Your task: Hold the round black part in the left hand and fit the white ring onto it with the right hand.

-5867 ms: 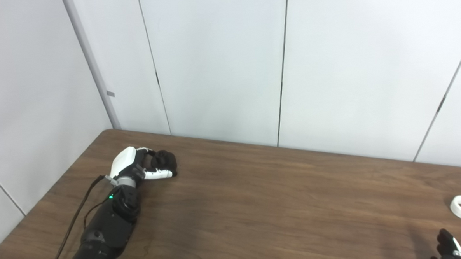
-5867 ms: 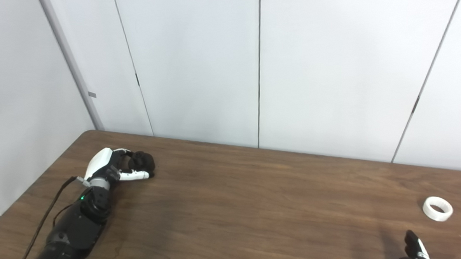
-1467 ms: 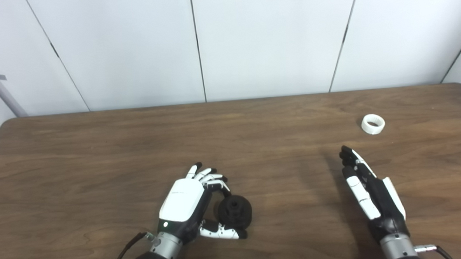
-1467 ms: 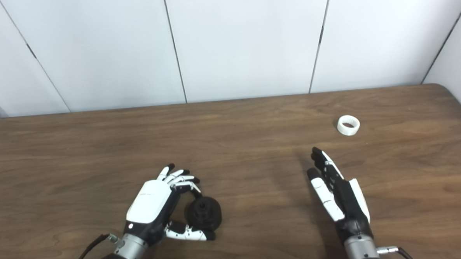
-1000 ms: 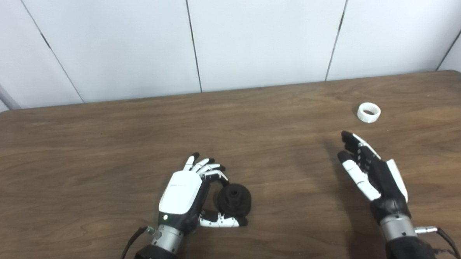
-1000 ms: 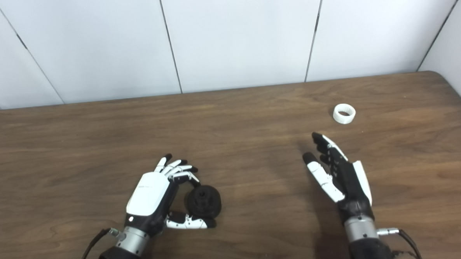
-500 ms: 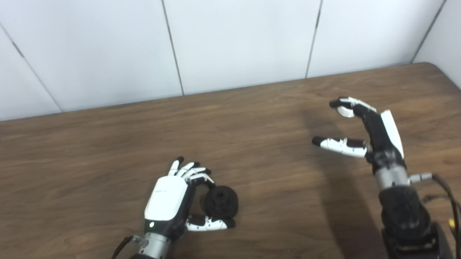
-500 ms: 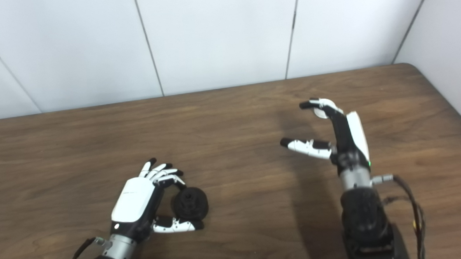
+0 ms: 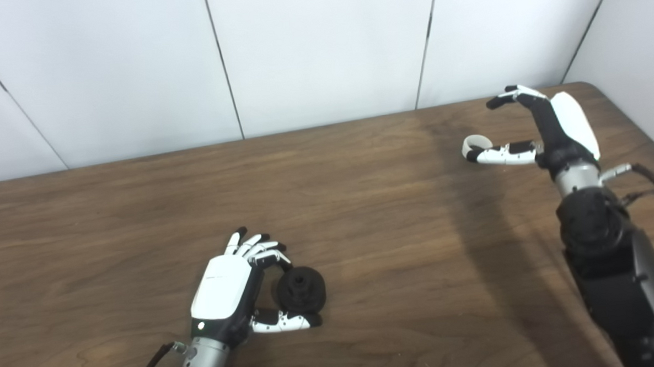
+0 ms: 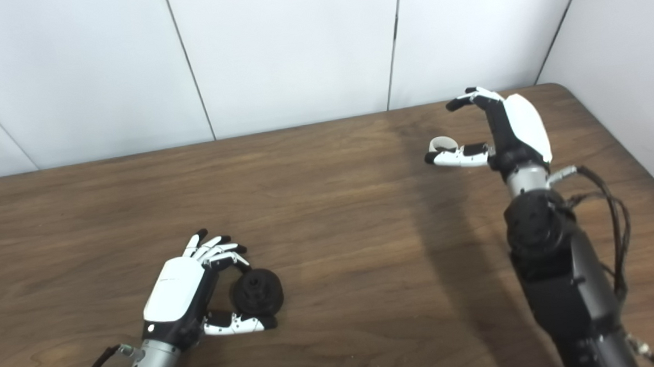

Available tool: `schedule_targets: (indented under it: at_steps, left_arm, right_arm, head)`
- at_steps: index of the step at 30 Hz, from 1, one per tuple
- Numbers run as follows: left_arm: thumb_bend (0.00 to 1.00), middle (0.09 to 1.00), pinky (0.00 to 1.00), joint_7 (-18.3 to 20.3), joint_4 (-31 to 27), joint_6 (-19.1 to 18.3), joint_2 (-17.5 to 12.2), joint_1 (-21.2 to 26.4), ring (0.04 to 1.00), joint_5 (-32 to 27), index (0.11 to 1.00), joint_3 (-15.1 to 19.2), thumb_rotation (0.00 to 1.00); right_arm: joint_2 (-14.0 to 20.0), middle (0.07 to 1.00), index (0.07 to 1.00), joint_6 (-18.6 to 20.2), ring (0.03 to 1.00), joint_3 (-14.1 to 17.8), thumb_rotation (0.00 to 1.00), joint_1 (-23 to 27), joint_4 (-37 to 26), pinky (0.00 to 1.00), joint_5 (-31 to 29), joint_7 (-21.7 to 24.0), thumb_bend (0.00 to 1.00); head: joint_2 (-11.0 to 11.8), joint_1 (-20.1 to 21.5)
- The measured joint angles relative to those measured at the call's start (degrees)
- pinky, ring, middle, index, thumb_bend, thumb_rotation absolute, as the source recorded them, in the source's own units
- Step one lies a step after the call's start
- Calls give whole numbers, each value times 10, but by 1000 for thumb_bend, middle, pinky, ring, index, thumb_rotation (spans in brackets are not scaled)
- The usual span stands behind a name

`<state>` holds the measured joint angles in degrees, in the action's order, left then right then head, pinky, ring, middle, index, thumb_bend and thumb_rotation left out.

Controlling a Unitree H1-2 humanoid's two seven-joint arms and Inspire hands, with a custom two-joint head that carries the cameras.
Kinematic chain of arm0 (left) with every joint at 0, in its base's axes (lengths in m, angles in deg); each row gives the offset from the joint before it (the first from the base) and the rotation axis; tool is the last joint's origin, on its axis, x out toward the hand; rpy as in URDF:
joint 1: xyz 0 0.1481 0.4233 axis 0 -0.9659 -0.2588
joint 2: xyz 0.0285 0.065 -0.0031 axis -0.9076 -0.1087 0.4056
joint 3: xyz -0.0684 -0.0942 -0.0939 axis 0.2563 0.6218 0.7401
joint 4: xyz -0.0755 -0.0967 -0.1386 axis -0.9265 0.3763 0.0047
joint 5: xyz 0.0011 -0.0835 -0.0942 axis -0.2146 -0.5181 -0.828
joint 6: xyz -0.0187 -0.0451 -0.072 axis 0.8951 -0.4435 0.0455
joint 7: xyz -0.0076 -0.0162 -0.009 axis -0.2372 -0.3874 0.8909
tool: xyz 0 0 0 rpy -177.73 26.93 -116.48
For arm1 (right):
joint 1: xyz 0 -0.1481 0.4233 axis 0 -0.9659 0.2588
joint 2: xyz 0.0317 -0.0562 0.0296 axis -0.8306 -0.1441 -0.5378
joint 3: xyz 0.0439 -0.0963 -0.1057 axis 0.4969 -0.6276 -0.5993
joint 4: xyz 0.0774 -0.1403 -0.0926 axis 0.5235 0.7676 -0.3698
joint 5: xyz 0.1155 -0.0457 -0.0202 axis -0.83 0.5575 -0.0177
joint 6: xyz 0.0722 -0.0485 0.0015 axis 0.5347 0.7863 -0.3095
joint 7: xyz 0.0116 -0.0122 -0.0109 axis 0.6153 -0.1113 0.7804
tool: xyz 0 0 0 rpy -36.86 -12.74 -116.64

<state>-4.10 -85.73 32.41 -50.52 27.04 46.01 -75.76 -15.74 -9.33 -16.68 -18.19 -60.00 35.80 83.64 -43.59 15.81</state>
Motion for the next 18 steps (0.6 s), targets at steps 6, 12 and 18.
schedule_targets:
  at_steps: [6,12,18]
  left_arm:
    - [522,772,1000,2,0,3,-4,-1,882,-2,486,5,49]
    - [522,772,1000,9,0,11,-7,-2,883,-11,486,10,49]
    - [522,772,1000,11,0,17,-9,-3,878,-13,486,16,49]
  right_arm:
    - [25,916,685,0,975,-20,206,44,79,992,4,16,894]
    - [33,920,689,0,982,-34,216,78,147,1000,9,24,894]
    - [43,923,700,1,983,-57,208,102,200,1000,14,45,894]
  head:
    - [2,11]
    - [3,20]
    - [4,25]
